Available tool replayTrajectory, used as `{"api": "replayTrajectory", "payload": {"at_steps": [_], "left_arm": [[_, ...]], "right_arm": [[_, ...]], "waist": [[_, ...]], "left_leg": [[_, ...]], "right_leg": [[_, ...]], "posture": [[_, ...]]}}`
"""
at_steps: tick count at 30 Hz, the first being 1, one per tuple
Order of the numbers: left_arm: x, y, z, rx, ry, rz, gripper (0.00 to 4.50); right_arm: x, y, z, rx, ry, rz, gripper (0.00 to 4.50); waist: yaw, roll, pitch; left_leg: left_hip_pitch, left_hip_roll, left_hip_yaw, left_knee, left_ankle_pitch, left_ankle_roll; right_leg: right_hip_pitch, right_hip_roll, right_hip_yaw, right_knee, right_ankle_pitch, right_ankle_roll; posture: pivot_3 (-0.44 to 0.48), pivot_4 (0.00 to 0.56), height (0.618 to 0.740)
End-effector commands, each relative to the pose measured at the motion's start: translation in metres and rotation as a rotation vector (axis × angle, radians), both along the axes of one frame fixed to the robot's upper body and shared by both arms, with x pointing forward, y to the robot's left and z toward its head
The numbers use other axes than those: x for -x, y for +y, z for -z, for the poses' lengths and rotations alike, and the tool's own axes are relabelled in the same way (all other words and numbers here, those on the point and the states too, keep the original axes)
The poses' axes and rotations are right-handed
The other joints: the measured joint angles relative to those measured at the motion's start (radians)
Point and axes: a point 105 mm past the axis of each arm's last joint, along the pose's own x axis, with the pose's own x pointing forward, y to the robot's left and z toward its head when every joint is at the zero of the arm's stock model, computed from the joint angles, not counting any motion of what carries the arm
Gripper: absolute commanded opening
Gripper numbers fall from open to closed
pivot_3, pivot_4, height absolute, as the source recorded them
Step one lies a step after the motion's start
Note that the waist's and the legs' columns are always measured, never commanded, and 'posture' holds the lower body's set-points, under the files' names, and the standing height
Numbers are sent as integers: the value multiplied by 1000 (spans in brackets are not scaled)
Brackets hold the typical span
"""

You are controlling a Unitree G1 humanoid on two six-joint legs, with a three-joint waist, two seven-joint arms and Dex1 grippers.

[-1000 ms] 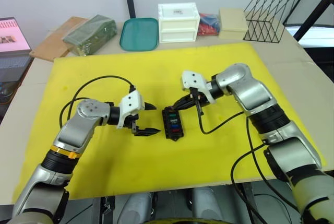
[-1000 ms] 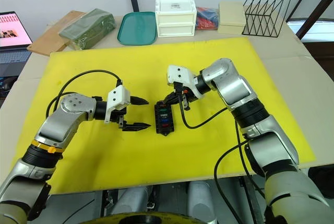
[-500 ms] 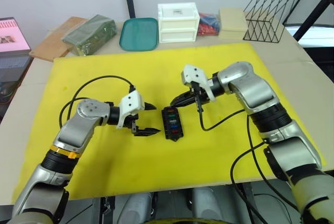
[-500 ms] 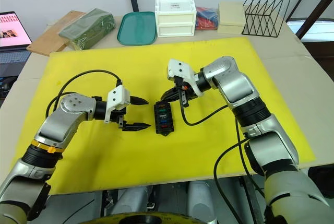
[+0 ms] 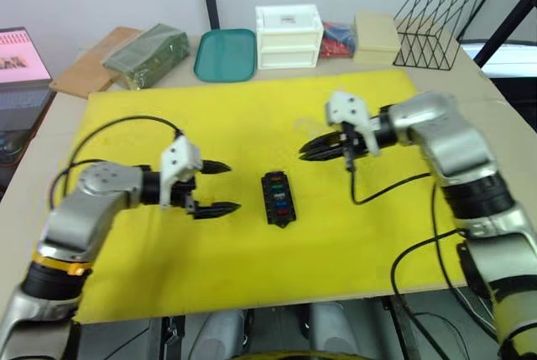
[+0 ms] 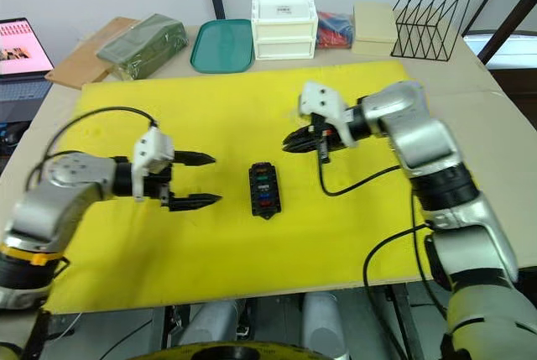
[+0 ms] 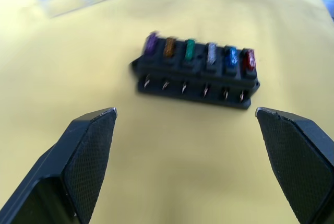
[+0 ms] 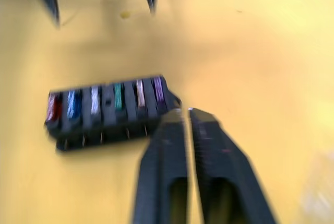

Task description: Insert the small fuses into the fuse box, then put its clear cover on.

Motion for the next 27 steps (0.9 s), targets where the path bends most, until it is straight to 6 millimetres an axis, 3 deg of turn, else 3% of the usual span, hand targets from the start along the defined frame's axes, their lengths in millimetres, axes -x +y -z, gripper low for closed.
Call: {"api": "replayTrajectory", "payload": {"at_steps": [1, 9, 15, 18, 21, 27], "left_arm": [[8, 13, -19, 8, -29, -40, 4500], [33, 82, -31, -109, -28, -227, 4500], [46, 103, -27, -134, -8, -306, 4500], [45, 99, -26, -127, -18, -302, 4500], [36, 83, -28, -96, -58, -268, 4500], [9, 18, -31, 11, -137, -116, 4500]], "right_arm": [[12, -17, -11, 5, -49, 20, 1705], [36, -93, -15, 117, -40, 268, 4478], [46, -123, -6, 152, -21, 389, 4478], [42, -123, -6, 140, -36, 397, 4478], [29, -113, -10, 63, -41, 405, 4478], [-21, -78, -9, -29, -44, 399, 4478]], "waist": [[0, 0, 0], [0, 1, 1], [1, 1, 1], [1, 1, 1], [0, 1, 1], [-1, 0, 1]], "left_leg": [[0, 0, 0, 0, 0, 0], [1, 1, 3, -2, 0, 0], [2, 2, 4, -1, -1, 2], [2, 2, 4, -1, -1, 1], [2, 2, 4, -1, -1, 1], [2, 1, 4, 0, 0, 0]], "right_leg": [[0, 0, 0, 0, 0, 0], [0, 0, 0, -2, 0, 0], [2, 0, 0, -2, 0, 0], [2, 0, 0, -2, 0, 0], [2, -1, 0, -2, 0, 0], [2, -1, 0, -2, 0, 0]], "posture": [[0, 150, 740], [0, 150, 740], [0, 150, 740], [0, 150, 740], [0, 150, 740], [0, 150, 740]]}}
